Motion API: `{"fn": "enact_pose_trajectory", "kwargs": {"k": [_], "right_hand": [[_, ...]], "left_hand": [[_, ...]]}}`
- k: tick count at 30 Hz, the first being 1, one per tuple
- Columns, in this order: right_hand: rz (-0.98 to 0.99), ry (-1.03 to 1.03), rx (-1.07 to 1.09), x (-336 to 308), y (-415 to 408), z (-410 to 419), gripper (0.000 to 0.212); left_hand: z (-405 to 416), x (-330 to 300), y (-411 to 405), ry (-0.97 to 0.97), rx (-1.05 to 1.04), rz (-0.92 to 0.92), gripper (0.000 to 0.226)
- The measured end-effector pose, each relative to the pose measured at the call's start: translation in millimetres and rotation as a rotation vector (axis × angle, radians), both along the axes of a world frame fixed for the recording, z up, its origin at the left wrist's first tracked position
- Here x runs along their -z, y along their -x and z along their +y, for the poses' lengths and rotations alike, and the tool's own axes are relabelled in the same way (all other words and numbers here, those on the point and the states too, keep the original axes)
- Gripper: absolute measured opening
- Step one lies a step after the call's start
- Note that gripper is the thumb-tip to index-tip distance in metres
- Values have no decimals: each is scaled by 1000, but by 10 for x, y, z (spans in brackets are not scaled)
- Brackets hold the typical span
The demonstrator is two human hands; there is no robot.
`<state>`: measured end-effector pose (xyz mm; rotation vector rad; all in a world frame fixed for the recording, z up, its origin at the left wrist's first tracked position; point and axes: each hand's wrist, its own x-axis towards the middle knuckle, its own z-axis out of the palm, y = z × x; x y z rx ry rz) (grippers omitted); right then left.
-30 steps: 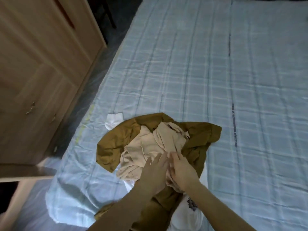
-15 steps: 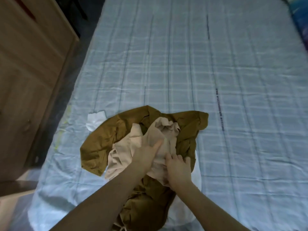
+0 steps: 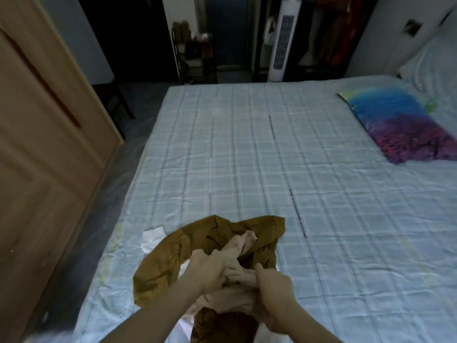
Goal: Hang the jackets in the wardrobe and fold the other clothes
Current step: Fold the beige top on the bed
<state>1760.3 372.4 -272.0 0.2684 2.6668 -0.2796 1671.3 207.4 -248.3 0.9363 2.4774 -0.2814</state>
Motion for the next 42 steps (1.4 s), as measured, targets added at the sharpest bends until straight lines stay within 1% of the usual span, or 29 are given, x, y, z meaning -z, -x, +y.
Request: {"fn": "enact_pose_trajectory", "kwargs": {"k": [2,5,7,11,13,15,19,21,22,24,26,28,30,32,33,34,35,36,37,38,39,40,41,42], "right_hand": [[52,-45,-7,-284,89,76,15],[178,-91,-30,-651,206,150,18],[247,-129,-34,-888,272,229,13],[352,-229,-47,-1341,363,461,15],[410,-241,-75,-1581,357,621,13],[465,-247,-100,-1787,345,778,13],[528,-299,-130,-2080,277,1167,12],[548,-311,-131,-2190,220,1416,12],[555,-318,-141,-2241,179,1550,12],[560,-305,-171,-2339,84,1821,11],[538,-244,-174,-2435,4,2082,12],[497,-147,-139,-2531,-43,2324,11],[455,-12,-106,-2634,-45,2525,7],[439,139,-75,-2744,-40,2672,18],[438,205,-59,-2793,-34,2737,21],[441,266,-32,-2848,-34,2797,23],[446,329,10,-2901,-34,2860,23],[452,407,69,-2938,-31,2929,22],[459,504,137,-2968,-26,2995,18],[462,607,203,-2992,-21,3049,12],[468,700,256,-3006,-12,3095,9],[478,769,297,-3008,4,3141,12],[494,816,339,-3003,24,3174,16],[520,848,382,-2993,42,3201,18]], "left_hand": [[38,-260,66,22,50,50,29],[102,-674,230,-72,89,132,28],[145,-846,319,-130,118,211,28],[250,-1243,422,-249,281,377,28],[335,-1429,477,-292,307,402,25],[454,-1580,516,-336,287,351,19],[805,-1873,478,-446,206,69,8],[999,-2020,437,-479,183,-15,19],[1103,-2090,414,-480,183,-19,25],[1330,-2190,386,-472,209,45,25],[1566,-2279,368,-449,213,159,19],[1840,-2318,373,-427,188,328,21],[2159,-2329,379,-472,124,491,25],[2513,-2323,356,-557,-33,633,38],[2678,-2307,317,-605,-160,675,46],[2827,-2298,267,-679,-299,666,50],[2944,-2288,211,-773,-421,576,46],[3038,-2266,146,-890,-522,394,38],[3096,-2235,61,-1013,-609,150,35],[3129,-2184,-39,-1153,-699,-86,36],[3165,-2124,-168,-1290,-804,-284,38],[3220,-2040,-310,-1402,-896,-417,37],[3288,-1920,-453,-1511,-951,-468,36],[3366,-1790,-607,-1588,-968,-417,35]]}}
